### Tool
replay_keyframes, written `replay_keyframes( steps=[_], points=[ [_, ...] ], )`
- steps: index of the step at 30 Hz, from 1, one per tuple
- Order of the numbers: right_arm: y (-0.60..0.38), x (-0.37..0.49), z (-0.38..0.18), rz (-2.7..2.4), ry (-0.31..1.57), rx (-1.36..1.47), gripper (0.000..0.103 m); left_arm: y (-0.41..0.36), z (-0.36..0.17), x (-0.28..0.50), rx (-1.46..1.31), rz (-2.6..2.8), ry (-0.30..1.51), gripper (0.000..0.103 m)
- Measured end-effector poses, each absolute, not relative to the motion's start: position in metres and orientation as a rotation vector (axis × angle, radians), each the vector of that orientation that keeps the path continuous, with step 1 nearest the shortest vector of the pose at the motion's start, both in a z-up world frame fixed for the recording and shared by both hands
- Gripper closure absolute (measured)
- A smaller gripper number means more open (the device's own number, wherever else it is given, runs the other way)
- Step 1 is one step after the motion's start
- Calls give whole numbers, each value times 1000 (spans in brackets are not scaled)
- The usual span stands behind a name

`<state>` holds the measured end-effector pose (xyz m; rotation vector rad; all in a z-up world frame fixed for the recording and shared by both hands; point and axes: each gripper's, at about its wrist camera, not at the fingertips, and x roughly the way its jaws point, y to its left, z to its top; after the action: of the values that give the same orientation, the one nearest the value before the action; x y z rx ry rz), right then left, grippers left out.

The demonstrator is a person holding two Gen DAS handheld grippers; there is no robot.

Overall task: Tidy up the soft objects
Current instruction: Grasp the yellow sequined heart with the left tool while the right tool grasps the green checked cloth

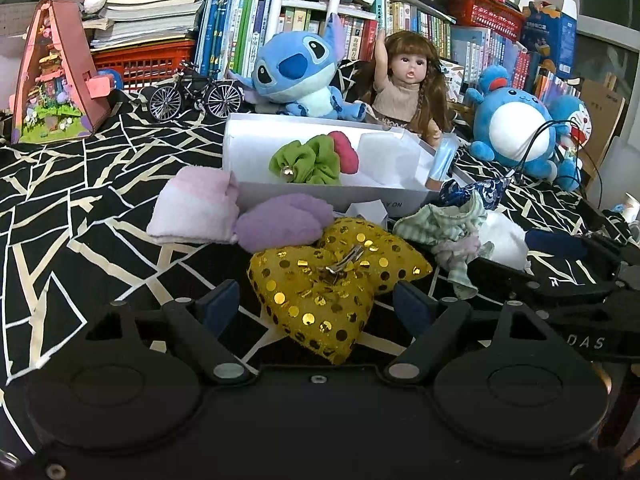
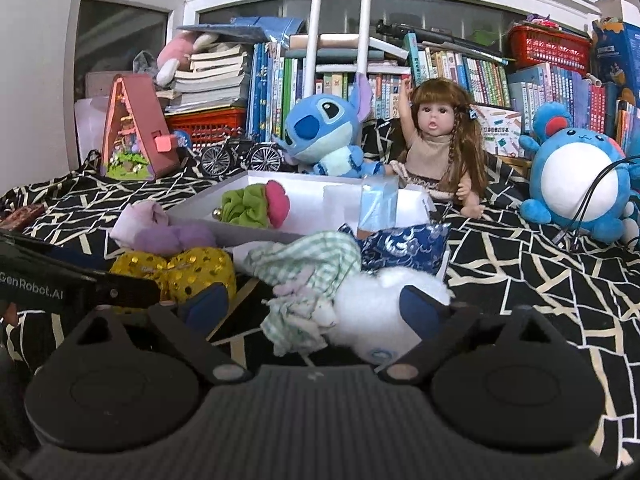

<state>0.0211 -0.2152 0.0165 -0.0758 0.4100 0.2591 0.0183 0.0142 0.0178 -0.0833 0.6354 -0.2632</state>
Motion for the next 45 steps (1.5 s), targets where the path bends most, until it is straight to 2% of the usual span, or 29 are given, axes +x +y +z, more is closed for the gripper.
replay_keyframes(
  steps=[5,9,11,13,15,27,30,45],
  points=[
    [-210,20,12,276,422,-94,16,13,15,19,-84,-260,635,20],
    [-205,19,10,277,427,-124,28,13,14,19,-87,-260,633,21],
    [-203,19,9,278,428,-125,36,12,14,19,-87,-260,629,22],
    [-202,18,9,280,429,-122,49,11,14,19,-84,-261,625,22],
    [-199,18,9,286,427,-135,54,11,13,20,-84,-261,625,23],
    [-187,32,4,240,424,-194,54,8,7,30,-95,-250,641,29],
    [-187,35,3,238,427,-195,51,8,5,32,-97,-250,644,29],
    [-179,46,-4,234,427,-236,47,7,2,37,-116,-250,642,35]
  ],
)
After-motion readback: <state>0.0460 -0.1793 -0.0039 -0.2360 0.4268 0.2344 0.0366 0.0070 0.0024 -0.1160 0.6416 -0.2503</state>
